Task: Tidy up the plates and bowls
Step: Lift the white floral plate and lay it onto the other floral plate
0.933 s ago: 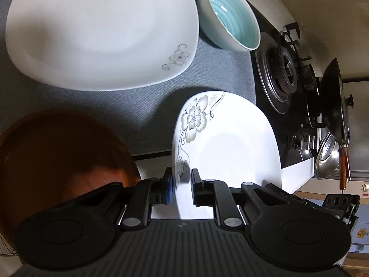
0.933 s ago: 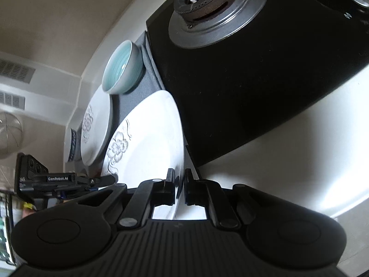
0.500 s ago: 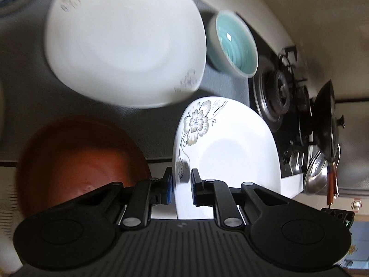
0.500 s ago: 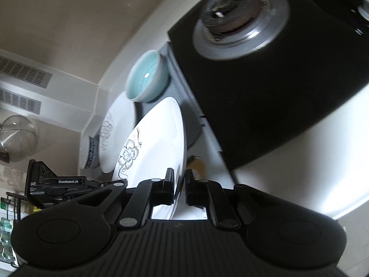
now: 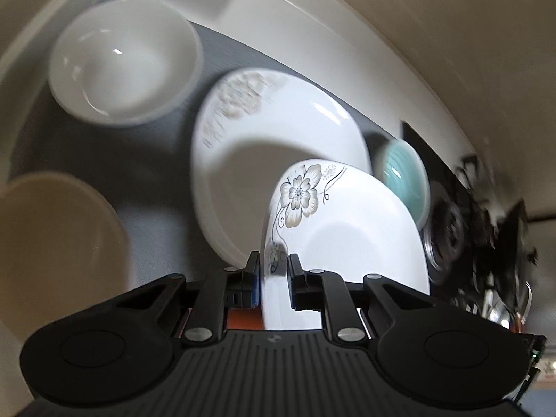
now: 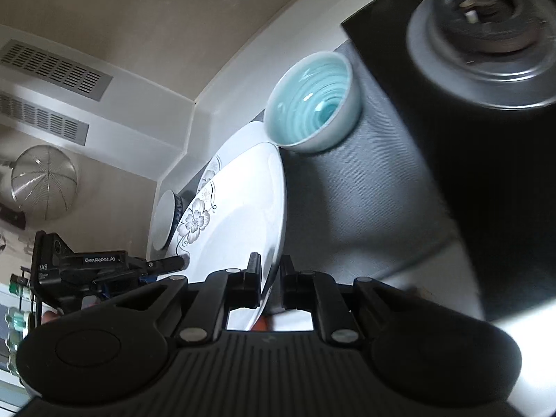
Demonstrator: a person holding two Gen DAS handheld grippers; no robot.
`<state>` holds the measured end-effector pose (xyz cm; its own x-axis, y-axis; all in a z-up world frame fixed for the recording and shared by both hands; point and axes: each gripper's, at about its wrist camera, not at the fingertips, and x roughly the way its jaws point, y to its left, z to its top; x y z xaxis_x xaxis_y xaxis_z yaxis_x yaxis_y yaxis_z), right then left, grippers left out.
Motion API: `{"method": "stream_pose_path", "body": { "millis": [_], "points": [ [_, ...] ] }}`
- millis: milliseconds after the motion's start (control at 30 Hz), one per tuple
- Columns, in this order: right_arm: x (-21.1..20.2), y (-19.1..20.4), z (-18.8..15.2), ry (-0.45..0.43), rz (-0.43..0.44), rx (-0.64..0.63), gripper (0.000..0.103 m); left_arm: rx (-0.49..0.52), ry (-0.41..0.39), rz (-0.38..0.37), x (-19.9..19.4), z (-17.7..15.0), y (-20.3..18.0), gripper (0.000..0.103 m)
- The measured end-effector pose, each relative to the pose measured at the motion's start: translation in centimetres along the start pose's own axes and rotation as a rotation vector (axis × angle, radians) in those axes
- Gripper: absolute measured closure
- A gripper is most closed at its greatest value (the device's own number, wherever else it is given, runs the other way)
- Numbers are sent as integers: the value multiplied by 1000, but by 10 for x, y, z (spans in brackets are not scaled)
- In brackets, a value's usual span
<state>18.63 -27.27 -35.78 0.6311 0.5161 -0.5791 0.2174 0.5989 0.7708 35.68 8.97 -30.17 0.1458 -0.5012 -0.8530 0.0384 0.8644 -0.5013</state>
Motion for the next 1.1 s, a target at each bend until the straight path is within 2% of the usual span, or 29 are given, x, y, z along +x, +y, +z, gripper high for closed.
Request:
{"method": "stream_pose_path", "body": {
  "millis": [267,467,700,833,933,1000,1100],
  "points": [
    [55,6,29,8,7,-17,92,-71,-34,44,9,38,25,87],
    [78,3,37,7,-14,-20,92,-69,-46,87,23,51,25,86],
    [87,2,37,-46,-27,18,93,-141,-52,41,24,58,39,86],
    [89,2,33,-79,-51,25,95,-216,-55,-25,14,47,54,81],
    [88,2,31,-111,-55,18,96,-233,-66,-44,5,29,58,81],
    [86,4,30,-126,-66,5,97,-245,-55,-29,2,17,57,77],
    [86,4,30,-140,-74,-3,97,-282,-46,-76,-2,0,59,77]
  ]
}}
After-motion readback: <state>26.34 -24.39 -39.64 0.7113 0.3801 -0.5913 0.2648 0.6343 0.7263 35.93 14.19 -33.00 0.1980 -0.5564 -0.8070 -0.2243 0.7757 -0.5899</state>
